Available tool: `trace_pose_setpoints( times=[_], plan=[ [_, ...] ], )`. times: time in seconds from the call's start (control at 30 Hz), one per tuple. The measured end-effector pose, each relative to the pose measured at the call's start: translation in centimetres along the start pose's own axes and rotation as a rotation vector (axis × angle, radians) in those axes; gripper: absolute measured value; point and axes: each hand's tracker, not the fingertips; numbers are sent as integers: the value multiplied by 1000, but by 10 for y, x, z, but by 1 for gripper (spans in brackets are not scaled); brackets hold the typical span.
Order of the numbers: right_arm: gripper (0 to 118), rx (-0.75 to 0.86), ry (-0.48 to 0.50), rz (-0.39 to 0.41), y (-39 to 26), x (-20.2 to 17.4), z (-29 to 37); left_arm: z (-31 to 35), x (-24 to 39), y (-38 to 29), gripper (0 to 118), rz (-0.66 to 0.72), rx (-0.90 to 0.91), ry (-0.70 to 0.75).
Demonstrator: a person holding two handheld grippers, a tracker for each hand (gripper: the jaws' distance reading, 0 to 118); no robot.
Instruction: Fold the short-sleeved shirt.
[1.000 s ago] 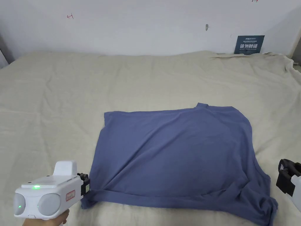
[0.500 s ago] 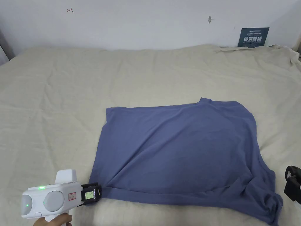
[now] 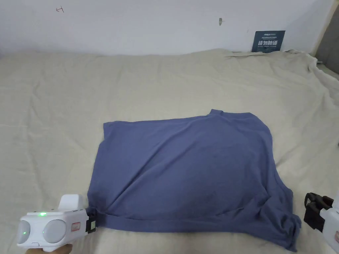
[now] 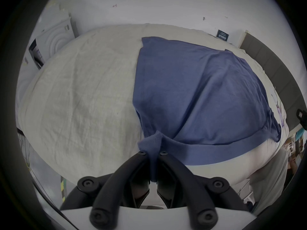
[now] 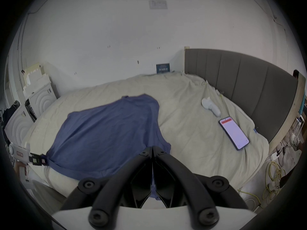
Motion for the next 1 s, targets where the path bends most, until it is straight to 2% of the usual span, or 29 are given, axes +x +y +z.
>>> trace_pose_setpoints(
  times=[0.07, 0.1, 0.13, 0.17, 0.2, 0.23, 0.37, 0.47, 0.53, 0.6, 0.63, 0.67, 0.73, 1.0],
  plan=[
    [37, -46, -14, 4, -9, 4, -10, 8, 0, 1, 4, -3, 18, -10],
    [45, -84, -27, 15, -13, 5, -17, 11, -1, 3, 4, 1, 28, -15],
    [45, -119, -22, 25, -16, 5, -24, 14, -1, 4, 4, 3, 34, -16],
    [79, -143, -29, 21, -23, 12, -33, 17, -2, 4, 4, 6, 42, -21],
    [97, -139, -32, 12, -29, 16, -39, 20, -3, 5, 4, 8, 51, -21],
    [105, -137, -32, 11, -34, 17, -44, 21, -4, 7, 4, 11, 56, -24],
    [105, -230, -33, 0, -49, 18, -61, 25, -6, 9, 4, 19, 68, -28],
    [104, -255, -32, 12, -57, 12, -67, 25, -5, 9, 3, 20, 67, -29],
    [96, -283, -34, 28, -61, 10, -74, 22, -4, 9, 3, 18, 63, -28],
    [63, -313, -29, 27, -64, 2, -73, 21, -3, 8, 3, 20, 60, -28],
    [38, -324, -21, 23, -66, 1, -74, 21, -3, 8, 3, 21, 57, -29],
    [7, -336, -4, 16, -67, 1, -74, 21, -3, 8, 3, 21, 56, -28],
    [5, -315, 8, -1, -71, 4, -71, 21, -3, 8, 3, 22, 54, -28],
    [4, -211, 38, 75, -33, -3, -47, 18, -11, 18, 3, 59, 63, -43]
  ],
)
